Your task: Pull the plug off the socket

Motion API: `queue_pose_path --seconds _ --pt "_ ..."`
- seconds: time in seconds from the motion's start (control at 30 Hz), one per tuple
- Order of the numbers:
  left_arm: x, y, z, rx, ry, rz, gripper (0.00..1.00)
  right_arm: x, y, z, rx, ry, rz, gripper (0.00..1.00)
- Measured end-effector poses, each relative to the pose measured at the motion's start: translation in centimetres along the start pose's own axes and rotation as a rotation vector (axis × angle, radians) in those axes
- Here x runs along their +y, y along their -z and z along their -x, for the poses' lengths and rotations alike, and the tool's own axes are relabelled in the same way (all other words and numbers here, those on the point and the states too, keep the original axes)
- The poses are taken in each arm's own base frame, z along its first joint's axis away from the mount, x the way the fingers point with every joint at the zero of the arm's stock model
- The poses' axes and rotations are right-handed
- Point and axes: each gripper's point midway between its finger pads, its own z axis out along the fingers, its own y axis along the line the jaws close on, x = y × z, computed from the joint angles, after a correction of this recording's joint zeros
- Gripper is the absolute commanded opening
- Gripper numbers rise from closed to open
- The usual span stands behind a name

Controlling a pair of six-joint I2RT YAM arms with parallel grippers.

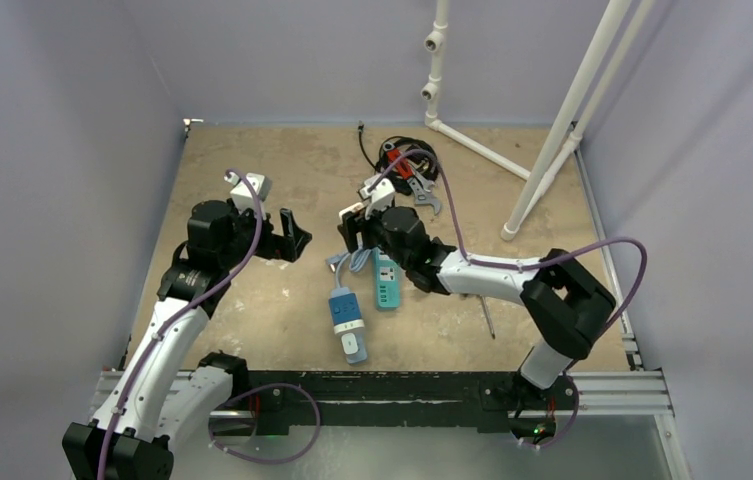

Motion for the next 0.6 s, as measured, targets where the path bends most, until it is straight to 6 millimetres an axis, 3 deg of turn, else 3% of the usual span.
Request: queue_pose_path --seconds 0.17,0.37,0.5,0.6 --pt "0.0 -0.1 0.3 -0.012 0.0 0.001 0.97 -2.3 0.9 2.2 -0.038 -0.07 0.023 0.0" --pt "-0.2 -1.4 2.1 -0.041 0.031 -0.012 0.96 -7.2 2.2 6.1 -0.112 -0.157 -0.027 0.0" --pt "-0.6 -3.0 5.0 -0.069 0.047 -0.035 0.95 -10.2 2.5 6.1 -0.105 -0.203 -0.09 0.0" --pt "-1.5 -4.3 6.0 -0.071 0.047 -0.061 0.93 -11.8 2.4 5.4 -0.086 -0.232 -0.131 0.0"
